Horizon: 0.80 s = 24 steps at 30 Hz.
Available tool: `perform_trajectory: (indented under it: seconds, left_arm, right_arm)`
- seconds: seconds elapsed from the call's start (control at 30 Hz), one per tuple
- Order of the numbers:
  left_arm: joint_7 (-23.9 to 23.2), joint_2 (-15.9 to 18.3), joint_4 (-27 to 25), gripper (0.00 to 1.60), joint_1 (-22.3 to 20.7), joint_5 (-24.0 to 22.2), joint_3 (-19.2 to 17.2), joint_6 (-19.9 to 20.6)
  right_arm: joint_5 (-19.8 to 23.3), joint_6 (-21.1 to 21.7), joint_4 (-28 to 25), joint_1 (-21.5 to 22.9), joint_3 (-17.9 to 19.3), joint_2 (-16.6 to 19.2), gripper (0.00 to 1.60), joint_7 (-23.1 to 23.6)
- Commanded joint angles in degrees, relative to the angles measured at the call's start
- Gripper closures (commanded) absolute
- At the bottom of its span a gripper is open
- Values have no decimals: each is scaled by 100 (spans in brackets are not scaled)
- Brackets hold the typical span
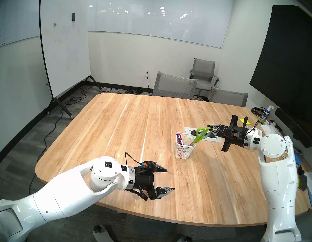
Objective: Place the pen, the marker, and the scissors into the pen holder
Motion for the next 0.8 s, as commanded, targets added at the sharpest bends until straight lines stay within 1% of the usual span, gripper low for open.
perform_trajectory:
  seconds: [0.0,0.37,0.47,0.77]
  left_arm:
    - [20,11,-98,0,27,-17,-43,-87]
    - [29,28,-87,0,65,-21,-47,-145]
    - [28,34,-86,0,74,-25,-49,-154]
    - [18,52,-101,0,82,-47,-58,-128]
  right_arm:
    - [44,1,-218,1,14,-48,160,-22]
    - [-62,-69,-295,-92,-30,-78,160,-47]
    - [-156,-141,-276,-115,-59,-85,160,-106]
    - [-244,-200,-227,-101,-51,-144,160,-116]
